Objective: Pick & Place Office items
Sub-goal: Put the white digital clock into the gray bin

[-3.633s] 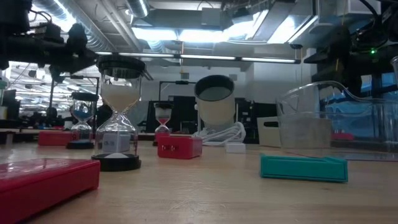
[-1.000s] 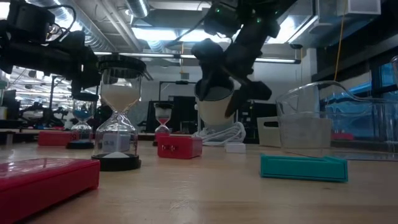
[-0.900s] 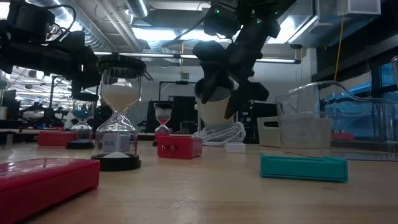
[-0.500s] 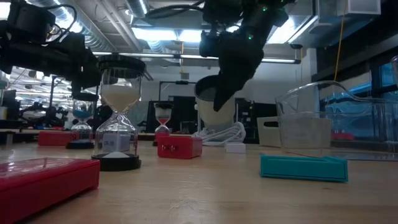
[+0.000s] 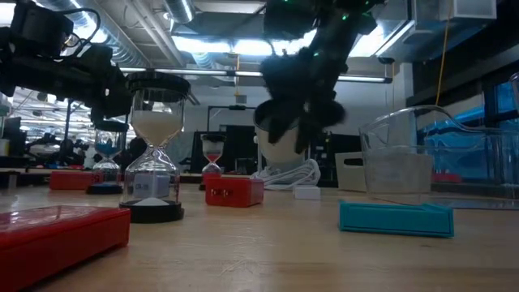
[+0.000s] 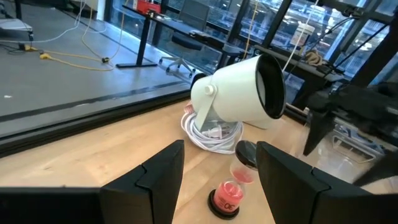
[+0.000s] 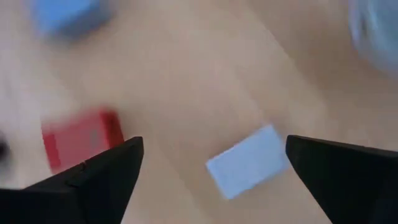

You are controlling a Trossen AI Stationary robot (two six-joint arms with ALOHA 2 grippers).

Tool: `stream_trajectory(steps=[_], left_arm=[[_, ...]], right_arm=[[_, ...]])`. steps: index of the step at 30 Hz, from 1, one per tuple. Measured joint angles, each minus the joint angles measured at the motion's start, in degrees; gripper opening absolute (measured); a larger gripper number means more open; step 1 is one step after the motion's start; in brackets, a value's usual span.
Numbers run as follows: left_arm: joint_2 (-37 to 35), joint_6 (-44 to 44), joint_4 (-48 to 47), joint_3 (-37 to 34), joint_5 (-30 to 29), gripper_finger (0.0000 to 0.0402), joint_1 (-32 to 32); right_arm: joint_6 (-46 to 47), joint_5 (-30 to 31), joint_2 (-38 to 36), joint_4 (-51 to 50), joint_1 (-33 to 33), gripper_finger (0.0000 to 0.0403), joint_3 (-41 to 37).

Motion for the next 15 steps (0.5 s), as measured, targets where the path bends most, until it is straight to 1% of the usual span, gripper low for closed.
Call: stream_trajectory(steps=[2,3,8,10,12,15], left_arm=[[0.0,0.2,0.0,0.0,-0.6,0.0196,0.0],[0.0,0.4,0.0,0.0,-1.0,0.0196,0.0],[0.0,0.4,0.0,0.0,-2.6,0.0196,0.0],[0.0,0.4,-0.1,0.0,-2.6,0.0196,0.0],[0.0,0.4,-0.5,0.0,-2.6,0.0196,0.0],[0.1,0.4,-0.6,0.0,-2.6,0.0196,0.0]], right_arm=[[13.2,-0.5,0.1,-0.5,-0.9,0.0392,0.0],[17.2,0.3,0.1,-0.4,-1.1,0.039,0.0],[30.4,9.9,1.4,0.3,0.0,0.0388,0.0],[32.3,11.5,1.9,0.4,0.2,0.0388,-0.1],[32.2,11.2,2.7,2.2,0.1,0.0388,0.0],[26.7,10.5,3.7,3.2,0.1,0.0388,-0.1]])
